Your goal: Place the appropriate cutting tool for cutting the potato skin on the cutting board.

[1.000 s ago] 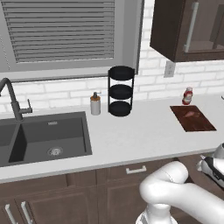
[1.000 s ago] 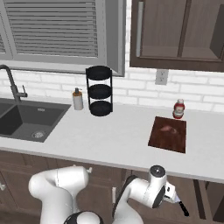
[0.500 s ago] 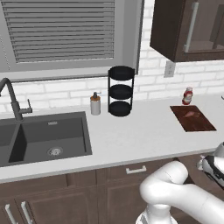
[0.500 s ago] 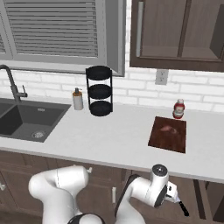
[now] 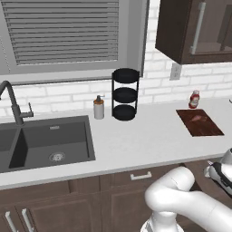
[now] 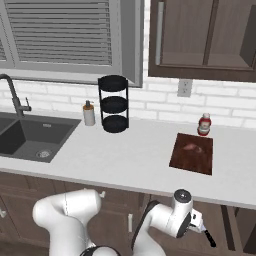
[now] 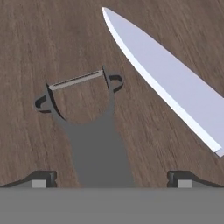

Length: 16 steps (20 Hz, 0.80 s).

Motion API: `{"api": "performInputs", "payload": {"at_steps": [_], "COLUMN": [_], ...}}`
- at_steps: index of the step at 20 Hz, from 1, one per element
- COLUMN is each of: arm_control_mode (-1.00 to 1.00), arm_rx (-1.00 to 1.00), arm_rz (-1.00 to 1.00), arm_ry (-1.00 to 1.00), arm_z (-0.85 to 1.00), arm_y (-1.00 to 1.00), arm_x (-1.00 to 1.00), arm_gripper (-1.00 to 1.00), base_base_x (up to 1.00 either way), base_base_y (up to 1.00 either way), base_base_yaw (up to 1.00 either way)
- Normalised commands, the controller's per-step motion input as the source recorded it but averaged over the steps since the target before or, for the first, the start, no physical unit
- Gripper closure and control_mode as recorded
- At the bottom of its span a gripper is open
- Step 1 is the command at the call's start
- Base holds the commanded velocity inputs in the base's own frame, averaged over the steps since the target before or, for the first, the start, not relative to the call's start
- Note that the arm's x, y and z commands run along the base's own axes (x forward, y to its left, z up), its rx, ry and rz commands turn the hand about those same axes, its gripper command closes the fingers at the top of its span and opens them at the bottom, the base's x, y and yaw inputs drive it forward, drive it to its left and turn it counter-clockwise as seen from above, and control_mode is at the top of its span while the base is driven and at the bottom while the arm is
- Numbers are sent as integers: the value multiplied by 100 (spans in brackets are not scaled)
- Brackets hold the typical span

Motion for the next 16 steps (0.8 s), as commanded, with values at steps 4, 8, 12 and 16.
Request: {"api": "performInputs", "payload": {"at_steps": [4, 8, 12, 16], "arm_control_mode": [-100, -100, -100, -100], "arm_rx": [0, 0, 0, 0], "arm_rz": [0, 0, 0, 0], "arm_ry": [1, 1, 0, 1], "arm_z": [-21, -7, 0, -19], "arm_y": [0, 0, 0, 0], "arm_x": [0, 0, 0, 0], "arm_gripper": [-100, -100, -100, -100], "base_base_x": [0, 0, 0, 0], "base_base_y": [0, 0, 0, 0], "base_base_yaw": [0, 0, 0, 0]}}
